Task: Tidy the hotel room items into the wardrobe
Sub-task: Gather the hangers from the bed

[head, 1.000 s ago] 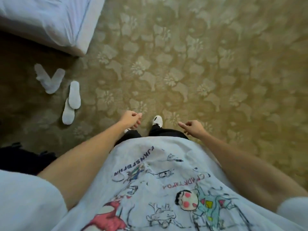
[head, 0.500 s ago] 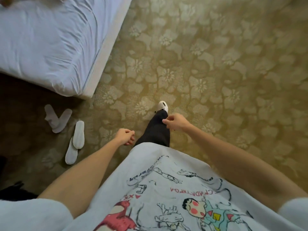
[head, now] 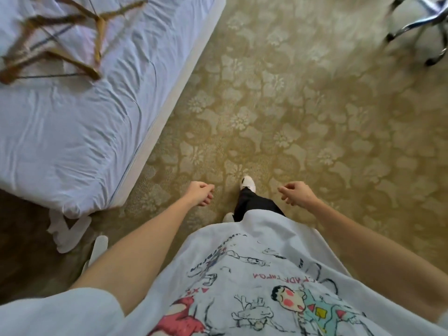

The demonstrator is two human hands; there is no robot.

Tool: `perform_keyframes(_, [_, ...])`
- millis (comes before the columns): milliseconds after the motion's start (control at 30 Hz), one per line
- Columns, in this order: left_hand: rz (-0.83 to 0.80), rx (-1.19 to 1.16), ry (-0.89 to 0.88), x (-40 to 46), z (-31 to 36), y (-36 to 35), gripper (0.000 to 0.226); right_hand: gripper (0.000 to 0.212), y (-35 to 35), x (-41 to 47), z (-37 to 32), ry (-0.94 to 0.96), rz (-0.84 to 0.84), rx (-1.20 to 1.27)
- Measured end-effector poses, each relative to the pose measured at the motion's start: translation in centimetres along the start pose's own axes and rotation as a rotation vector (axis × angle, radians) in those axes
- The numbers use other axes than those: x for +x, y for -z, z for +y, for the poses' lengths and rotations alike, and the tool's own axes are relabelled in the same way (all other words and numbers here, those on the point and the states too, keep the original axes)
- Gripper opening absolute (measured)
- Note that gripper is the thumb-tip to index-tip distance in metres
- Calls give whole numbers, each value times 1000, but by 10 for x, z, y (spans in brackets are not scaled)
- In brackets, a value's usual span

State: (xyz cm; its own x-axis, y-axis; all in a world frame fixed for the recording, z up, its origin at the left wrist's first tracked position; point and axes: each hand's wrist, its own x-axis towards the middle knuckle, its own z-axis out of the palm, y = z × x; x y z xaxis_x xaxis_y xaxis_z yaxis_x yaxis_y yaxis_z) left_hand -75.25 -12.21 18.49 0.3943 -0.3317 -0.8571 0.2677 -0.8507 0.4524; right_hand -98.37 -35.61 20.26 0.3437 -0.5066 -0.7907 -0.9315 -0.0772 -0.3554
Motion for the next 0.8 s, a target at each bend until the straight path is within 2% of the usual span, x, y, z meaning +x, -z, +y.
perform_keyframes(200, [-40, 57, -94, 101, 160, 34, 21, 33, 88, 110, -52, -88, 5, 32])
perform_keyframes(400, [43, 48, -26, 177, 277, 112, 19, 36, 161, 217, -185, -42, -20, 36])
perform_keyframes(533, [144, -9, 6, 221, 327, 171, 18, 31, 196, 271, -311, 105, -109, -62])
perform_keyframes(800, [233, -142, 144, 302, 360, 269, 21, 30, 219, 378, -533, 369, -243, -252])
